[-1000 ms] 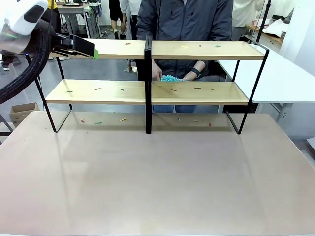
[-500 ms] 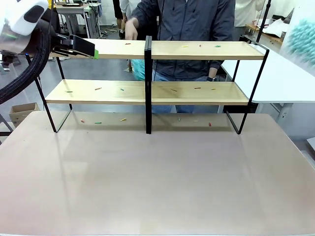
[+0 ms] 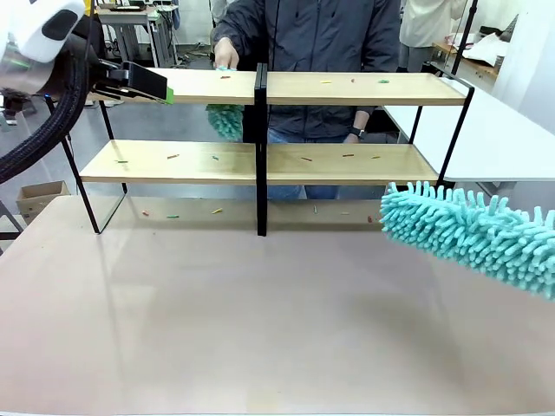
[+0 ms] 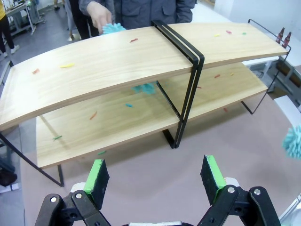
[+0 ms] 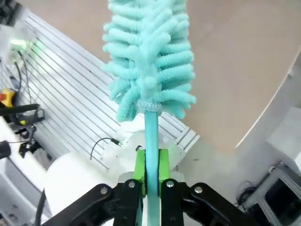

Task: Clean the shelves.
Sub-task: Clean a randomly selected level of the Shelf with the Duster.

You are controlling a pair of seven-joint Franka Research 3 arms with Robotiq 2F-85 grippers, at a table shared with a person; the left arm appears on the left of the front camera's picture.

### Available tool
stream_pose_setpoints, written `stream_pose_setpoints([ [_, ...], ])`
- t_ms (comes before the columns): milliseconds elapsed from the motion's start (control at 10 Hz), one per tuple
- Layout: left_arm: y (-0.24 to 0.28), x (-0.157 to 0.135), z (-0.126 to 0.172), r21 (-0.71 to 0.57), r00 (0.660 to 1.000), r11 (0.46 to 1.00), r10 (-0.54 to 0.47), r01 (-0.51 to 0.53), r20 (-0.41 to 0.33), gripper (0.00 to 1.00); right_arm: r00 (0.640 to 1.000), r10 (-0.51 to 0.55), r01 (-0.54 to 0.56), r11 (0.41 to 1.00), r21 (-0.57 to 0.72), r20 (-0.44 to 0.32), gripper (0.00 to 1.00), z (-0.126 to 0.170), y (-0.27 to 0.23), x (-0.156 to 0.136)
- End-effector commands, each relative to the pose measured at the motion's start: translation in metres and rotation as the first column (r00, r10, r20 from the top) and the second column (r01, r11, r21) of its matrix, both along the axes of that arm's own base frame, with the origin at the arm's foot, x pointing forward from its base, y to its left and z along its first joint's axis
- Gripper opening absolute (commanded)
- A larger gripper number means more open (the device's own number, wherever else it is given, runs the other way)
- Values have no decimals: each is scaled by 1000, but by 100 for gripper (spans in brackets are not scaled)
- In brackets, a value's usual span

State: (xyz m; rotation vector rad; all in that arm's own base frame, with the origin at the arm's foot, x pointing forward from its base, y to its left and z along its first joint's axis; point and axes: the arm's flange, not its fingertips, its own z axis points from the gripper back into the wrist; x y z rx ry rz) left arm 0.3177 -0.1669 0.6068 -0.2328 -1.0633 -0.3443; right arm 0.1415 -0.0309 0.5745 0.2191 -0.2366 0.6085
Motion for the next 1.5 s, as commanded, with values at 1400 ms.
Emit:
stream_pose_setpoints([
  [1400,0,0,0,2,1000,1000,2,-2,3,100,980,9,-12,1000,-11,-197,12,-104,85,168],
])
